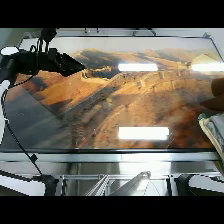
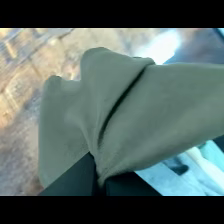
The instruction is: Fold the shirts.
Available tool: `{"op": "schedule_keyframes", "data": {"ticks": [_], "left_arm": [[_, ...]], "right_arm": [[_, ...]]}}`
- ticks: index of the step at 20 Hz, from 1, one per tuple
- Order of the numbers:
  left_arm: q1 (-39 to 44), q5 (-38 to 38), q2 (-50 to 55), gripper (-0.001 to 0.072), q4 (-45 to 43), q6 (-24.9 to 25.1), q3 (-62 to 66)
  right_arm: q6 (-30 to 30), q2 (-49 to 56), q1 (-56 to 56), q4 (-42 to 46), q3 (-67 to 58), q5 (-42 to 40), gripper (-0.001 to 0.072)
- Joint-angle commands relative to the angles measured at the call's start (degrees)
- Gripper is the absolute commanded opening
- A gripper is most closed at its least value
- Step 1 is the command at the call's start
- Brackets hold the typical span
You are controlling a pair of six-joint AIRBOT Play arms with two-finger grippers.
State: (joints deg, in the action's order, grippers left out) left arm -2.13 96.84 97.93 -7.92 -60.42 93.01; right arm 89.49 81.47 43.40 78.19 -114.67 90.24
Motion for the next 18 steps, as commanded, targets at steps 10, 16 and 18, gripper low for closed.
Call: {"op": "schedule_keyframes", "data": {"ticks": [10,16,18], "left_arm": [[1.3,-0.4,0.0,0.0006,-0.1,5.1,0.0],[1.3,1.7,1.6,0.0006,-0.1,5.5,0.0],[1.3,1.9,2.4,0.0006,-0.1,5.5,0.0]], "right_arm": [[8.3,-14.4,0.2,17.4,8.9,15.5,0.0013],[9.9,-23.0,3.9,33.1,38.2,15.3,0.0013],[10.6,-23.2,9.0,35.3,45.6,13.7,0.0013]]}}
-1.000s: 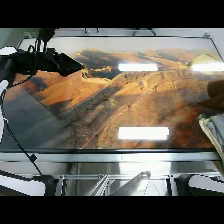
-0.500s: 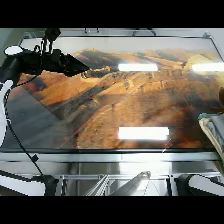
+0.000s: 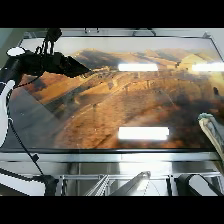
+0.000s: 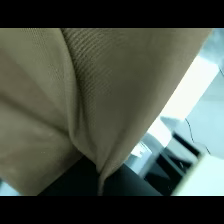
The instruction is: Fold the shirts.
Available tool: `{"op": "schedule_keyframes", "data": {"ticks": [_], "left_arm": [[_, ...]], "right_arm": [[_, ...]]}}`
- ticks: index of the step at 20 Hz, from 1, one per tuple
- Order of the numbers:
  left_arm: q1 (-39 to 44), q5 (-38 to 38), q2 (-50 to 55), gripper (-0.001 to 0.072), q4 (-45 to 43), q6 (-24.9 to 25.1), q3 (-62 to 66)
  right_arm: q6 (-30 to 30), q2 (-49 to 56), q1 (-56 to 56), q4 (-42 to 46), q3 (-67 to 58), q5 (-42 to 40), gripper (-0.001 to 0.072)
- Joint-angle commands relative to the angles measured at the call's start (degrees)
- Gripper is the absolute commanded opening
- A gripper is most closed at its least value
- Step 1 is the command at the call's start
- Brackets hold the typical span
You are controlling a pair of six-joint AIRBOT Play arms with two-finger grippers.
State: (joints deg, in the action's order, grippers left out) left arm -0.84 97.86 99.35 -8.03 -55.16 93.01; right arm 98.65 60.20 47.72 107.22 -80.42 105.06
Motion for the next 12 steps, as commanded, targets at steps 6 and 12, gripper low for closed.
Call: {"op": "schedule_keyframes", "data": {"ticks": [6,12], "left_arm": [[0.1,0.6,1.6,0.0006,0.2,0.2,0.0],[0.0,0.5,1.6,0.0007,0.2,-0.4,0.0]], "right_arm": [[-1.8,-1.5,14.8,6.3,19.2,-12.2,0.0023],[0.3,1.0,15.8,6.1,18.7,-14.3,0.0654]]}}
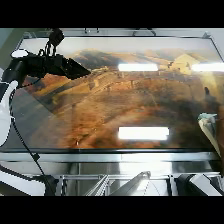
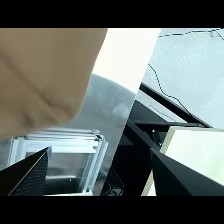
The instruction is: Fold the shirts.
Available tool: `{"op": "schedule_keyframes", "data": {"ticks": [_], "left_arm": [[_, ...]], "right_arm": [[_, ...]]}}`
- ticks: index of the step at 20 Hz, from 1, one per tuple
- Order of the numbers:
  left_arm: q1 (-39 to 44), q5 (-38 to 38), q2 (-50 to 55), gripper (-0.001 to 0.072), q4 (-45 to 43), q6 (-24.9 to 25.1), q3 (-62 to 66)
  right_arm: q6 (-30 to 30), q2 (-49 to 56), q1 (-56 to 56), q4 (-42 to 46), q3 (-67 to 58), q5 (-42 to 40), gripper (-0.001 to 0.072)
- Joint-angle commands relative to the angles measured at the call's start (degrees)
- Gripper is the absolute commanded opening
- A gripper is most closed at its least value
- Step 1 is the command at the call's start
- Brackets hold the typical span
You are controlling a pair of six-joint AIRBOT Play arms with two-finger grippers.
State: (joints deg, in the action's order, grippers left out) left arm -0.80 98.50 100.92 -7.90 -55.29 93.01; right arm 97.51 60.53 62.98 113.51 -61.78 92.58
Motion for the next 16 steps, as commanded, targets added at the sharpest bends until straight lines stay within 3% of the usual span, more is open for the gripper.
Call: {"op": "schedule_keyframes", "data": {"ticks": [1,2,3,5,10,12,16], "left_arm": [[0.0,-0.1,0.0,0.0006,0.2,-0.3,0.0],[0.0,-0.1,0.0,0.0006,0.3,-0.3,0.0],[0.0,-0.1,0.0,0.0007,0.6,-0.3,0.0],[0.0,-0.1,0.0,0.0007,0.7,-0.3,0.0],[-1.6,-0.8,0.0,-0.0005,1.3,-3.2,3.3],[-3.3,-3.3,-0.9,-0.0005,-0.2,-3.1,6.5],[-4.4,-4.6,-9.9,-0.0006,-3.3,-1.3,-2.8]], "right_arm": [[1.6,0.7,0.1,-0.6,-0.5,-1.7,0.0501],[1.7,0.7,-0.5,-1.8,-1.3,-1.7,0.035],[1.7,0.7,-1.4,-4.3,-2.4,-1.7,0.0286],[1.3,0.5,-4.6,-13.9,-4.9,-3.4,0.002],[-0.5,-2.1,-19.6,-40.7,-6.8,-14.3,0.0015],[-3.8,-3.7,-28.7,-48.7,-5.8,-16.3,0.0015],[-3.3,-10.4,-48.5,-51.9,5.8,-20.0,0.0015]]}}
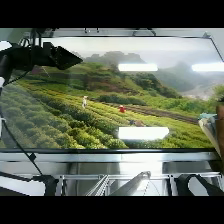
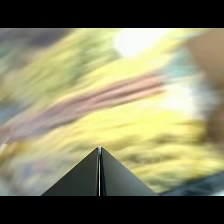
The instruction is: Fold the shirts.
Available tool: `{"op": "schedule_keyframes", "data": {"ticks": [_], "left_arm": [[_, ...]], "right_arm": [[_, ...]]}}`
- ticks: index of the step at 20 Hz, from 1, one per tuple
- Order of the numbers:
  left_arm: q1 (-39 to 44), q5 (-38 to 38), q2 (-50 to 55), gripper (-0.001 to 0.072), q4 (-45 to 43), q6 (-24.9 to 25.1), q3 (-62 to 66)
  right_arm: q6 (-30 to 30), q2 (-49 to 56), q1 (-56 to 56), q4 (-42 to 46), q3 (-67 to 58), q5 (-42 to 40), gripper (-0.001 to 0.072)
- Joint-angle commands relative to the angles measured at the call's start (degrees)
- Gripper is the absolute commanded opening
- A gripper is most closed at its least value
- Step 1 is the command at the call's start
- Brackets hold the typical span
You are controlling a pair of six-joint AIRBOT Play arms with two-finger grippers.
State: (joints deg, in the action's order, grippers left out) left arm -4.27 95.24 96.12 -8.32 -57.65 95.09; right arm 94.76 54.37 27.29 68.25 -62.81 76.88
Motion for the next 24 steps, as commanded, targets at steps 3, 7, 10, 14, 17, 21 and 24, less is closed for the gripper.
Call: {"op": "schedule_keyframes", "data": {"ticks": [3,7,10,14,17,21,24], "left_arm": [[-0.9,-5.4,-18.0,-0.0005,-8.4,3.0,-26.1],[-0.9,-11.6,-34.7,-0.0003,-8.7,6.3,-57.1],[-0.9,-14.5,-40.2,0.0023,-11.3,6.4,-68.7],[-0.9,-14.5,-43.4,0.0023,-12.0,6.4,-71.3],[-0.9,-16.2,-46.1,0.0023,-11.1,6.3,-71.3],[-0.9,-16.8,-49.6,0.0023,-11.2,4.4,-71.3],[-0.9,-16.8,-51.1,0.0023,-11.2,4.4,-71.3]], "right_arm": [[1.7,-12.2,-26.0,-7.1,20.8,-8.5,0.0015],[6.0,-24.0,-37.9,-7.0,37.1,-15.4,0.0016],[7.4,-26.2,-39.3,-7.1,40.9,-16.4,0.0015],[7.2,-26.2,-39.3,-8.1,40.9,-17.2,0.0015],[7.3,-26.2,-39.3,-8.2,40.9,-17.2,0.0016],[7.3,-26.2,-39.3,-8.5,40.9,-16.4,0.0016],[7.3,-26.2,-39.3,-8.5,40.9,-16.5,0.0016]]}}
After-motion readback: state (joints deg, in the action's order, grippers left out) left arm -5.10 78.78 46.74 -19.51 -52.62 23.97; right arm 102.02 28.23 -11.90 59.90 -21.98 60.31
